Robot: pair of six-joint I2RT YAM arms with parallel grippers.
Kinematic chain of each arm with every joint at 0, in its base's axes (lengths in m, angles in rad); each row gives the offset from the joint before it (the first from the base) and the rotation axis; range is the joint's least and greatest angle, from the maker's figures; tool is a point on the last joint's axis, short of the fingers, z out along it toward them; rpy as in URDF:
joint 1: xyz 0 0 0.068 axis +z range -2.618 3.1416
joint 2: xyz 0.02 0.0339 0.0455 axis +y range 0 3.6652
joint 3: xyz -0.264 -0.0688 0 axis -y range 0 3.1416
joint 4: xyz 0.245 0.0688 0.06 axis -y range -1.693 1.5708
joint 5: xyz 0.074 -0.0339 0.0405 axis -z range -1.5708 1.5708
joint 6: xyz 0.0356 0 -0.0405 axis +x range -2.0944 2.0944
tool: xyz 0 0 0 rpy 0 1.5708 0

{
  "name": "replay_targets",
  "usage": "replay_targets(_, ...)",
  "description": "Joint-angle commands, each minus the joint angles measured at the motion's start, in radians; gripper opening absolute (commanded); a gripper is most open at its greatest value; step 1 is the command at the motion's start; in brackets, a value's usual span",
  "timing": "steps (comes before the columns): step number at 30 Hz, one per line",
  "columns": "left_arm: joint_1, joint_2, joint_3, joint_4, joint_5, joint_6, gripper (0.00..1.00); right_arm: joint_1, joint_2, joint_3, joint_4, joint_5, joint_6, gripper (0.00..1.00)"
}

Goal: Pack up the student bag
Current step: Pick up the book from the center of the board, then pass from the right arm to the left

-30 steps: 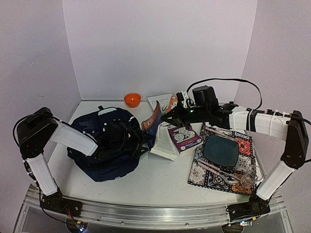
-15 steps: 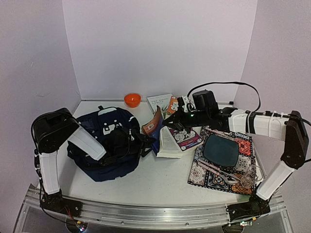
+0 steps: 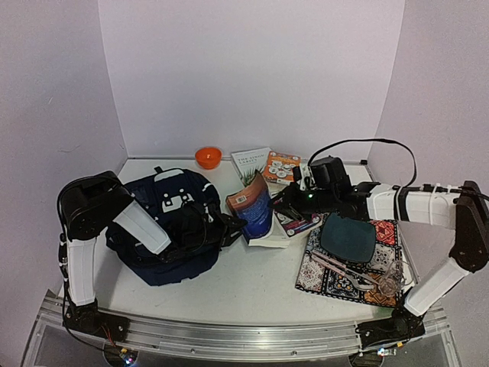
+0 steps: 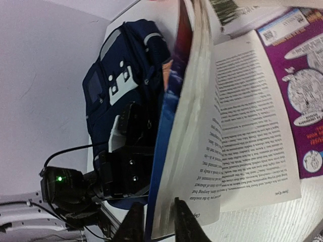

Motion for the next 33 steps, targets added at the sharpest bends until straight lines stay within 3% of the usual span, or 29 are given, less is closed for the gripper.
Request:
replay_targets(1,-0.016,-0.019,0.037,0.129,-0.009,-0.019,0.12,0.004,-0.056,-0.075,-0.061,0.07,0.039,0.5)
replay_targets(6,-0.017,-0.035,0.023,0.141,-0.03,-0.045,0.05,0.004,-0.1,-0.155,-0.062,0.098,0.096,0.79)
replay_targets(12,-0.018,-0.065,0.017,0.145,-0.067,-0.069,0.0,0.004,-0.162,-0.246,0.006,0.086,0.206,0.97)
replay_targets(21,-0.019,-0.084,0.04,0.154,-0.101,-0.122,0.0,0.008,-0.144,-0.425,0.375,0.035,0.5,0.98)
replay_targets(27,-0.023,-0.083,0.046,0.163,-0.105,-0.154,0.0,0.036,0.05,-0.452,0.744,-0.008,0.682,0.98)
replay_targets(33,-0.027,-0.1,0.039,0.166,-0.12,-0.159,0.0,0.057,0.191,-0.413,0.916,0.009,0.767,0.98)
